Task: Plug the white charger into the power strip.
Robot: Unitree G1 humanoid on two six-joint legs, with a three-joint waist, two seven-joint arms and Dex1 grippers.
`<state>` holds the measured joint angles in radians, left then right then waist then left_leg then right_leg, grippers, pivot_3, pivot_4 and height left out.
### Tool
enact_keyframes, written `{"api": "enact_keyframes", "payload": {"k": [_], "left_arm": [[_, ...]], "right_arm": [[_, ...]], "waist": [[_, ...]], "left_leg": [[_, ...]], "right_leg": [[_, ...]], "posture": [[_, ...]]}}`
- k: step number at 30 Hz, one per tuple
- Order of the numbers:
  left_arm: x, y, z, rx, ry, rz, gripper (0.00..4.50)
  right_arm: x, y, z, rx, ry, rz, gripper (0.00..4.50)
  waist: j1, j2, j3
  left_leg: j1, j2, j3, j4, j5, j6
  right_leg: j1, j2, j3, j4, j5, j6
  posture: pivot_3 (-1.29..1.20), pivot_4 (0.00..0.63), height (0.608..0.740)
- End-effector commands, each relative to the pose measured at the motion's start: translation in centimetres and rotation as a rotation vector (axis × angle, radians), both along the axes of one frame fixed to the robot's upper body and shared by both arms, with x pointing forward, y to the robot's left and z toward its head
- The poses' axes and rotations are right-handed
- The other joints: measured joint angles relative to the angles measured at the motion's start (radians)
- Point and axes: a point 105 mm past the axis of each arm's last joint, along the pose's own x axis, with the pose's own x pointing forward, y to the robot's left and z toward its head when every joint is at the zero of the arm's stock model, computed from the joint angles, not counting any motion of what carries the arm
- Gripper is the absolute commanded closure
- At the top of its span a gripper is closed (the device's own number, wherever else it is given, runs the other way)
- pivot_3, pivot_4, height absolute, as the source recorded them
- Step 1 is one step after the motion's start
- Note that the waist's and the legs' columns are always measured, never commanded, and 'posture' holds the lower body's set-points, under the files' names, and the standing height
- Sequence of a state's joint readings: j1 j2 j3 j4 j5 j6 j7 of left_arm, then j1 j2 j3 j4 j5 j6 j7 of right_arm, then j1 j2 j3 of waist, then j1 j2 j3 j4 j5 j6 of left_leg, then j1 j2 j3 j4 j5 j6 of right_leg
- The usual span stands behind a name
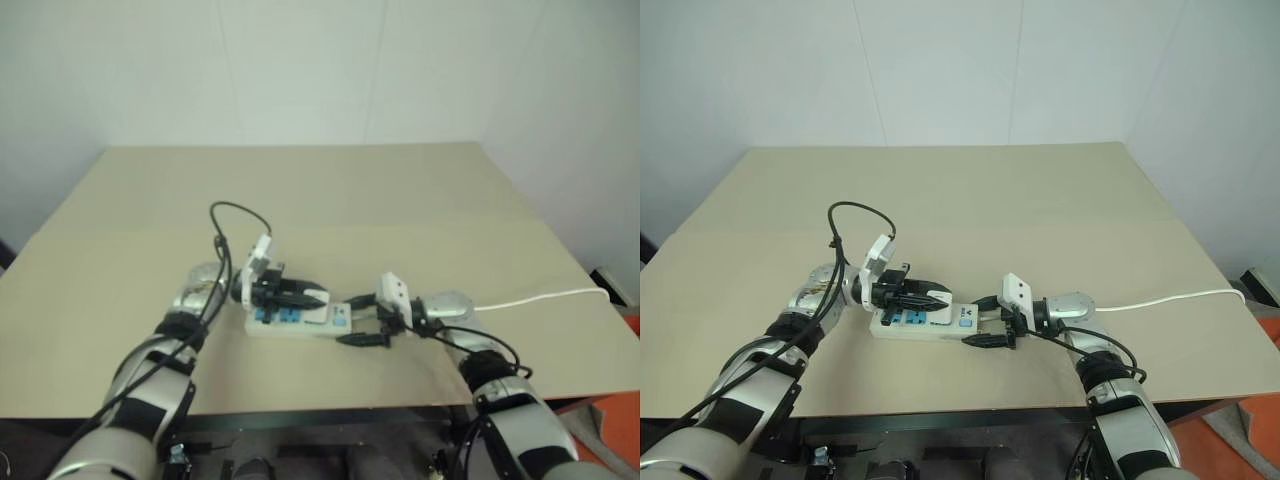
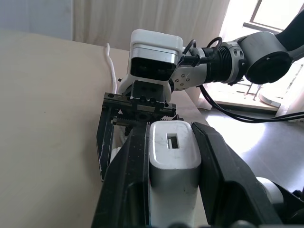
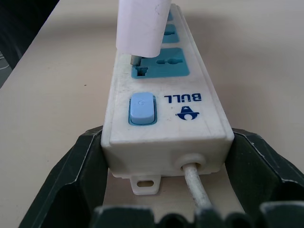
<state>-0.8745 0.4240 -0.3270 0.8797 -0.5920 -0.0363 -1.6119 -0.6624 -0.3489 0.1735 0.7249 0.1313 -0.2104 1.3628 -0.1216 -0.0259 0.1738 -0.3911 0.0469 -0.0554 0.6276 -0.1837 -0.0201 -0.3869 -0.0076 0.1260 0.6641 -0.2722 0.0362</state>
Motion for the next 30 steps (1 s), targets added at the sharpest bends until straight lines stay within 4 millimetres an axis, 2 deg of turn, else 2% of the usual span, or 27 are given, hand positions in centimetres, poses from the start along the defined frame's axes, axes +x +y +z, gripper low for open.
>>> {"api": "enact_keyframes", "payload": {"k": [1, 11, 17, 23, 30], "left_arm": [[0.3, 0.2, 0.3, -0.009, -0.030, 0.012, 3.49], [0.6, 0.1, -0.7, -0.002, -0.030, 0.042, 3.49], [-0.3, 0.3, -1.3, 0.023, 0.034, 0.005, 3.49], [-0.3, 0.6, -1.5, 0.048, 0.026, 0.004, 3.49], [-0.7, 0.6, -2.8, 0.079, -0.024, 0.000, 3.49]], "right_arm": [[-0.8, 0.0, -1.7, -0.050, 0.058, 0.019, 1.06], [-0.8, -0.3, -1.7, -0.058, 0.058, 0.016, 1.06], [-0.9, -0.3, -1.7, -0.057, 0.059, 0.016, 1.06], [-0.8, -0.1, -1.7, -0.058, 0.056, 0.016, 1.06], [-0.8, 0.0, -1.6, -0.053, 0.052, 0.015, 1.06]], "waist": [[0.000, 0.000, 0.000], [0.002, 0.000, 0.000], [0.002, 0.000, 0.000], [-0.001, 0.000, 0.000], [-0.001, 0.000, 0.000]], "left_leg": [[0.000, 0.000, 0.000, 0.000, 0.000, 0.000], [0.000, 0.000, 0.000, 0.000, 0.000, 0.000], [0.000, 0.000, 0.000, 0.000, 0.000, 0.000], [0.000, 0.000, 0.000, -0.001, 0.000, 0.000], [0.001, 0.000, 0.000, -0.001, 0.000, 0.000]], "right_leg": [[0.000, 0.000, 0.000, 0.000, 0.000, 0.000], [0.000, 0.000, 0.000, 0.000, 0.000, 0.000], [0.000, 0.000, 0.000, 0.000, 0.000, 0.000], [0.000, 0.000, 0.000, -0.001, 0.000, 0.000], [0.000, 0.000, 0.000, 0.000, 0.000, 0.000]], "posture": [[0.00, 0.150, 0.740], [0.00, 0.150, 0.740], [0.00, 0.150, 0.740], [0.00, 0.150, 0.740], [0.00, 0.150, 0.740]]}}
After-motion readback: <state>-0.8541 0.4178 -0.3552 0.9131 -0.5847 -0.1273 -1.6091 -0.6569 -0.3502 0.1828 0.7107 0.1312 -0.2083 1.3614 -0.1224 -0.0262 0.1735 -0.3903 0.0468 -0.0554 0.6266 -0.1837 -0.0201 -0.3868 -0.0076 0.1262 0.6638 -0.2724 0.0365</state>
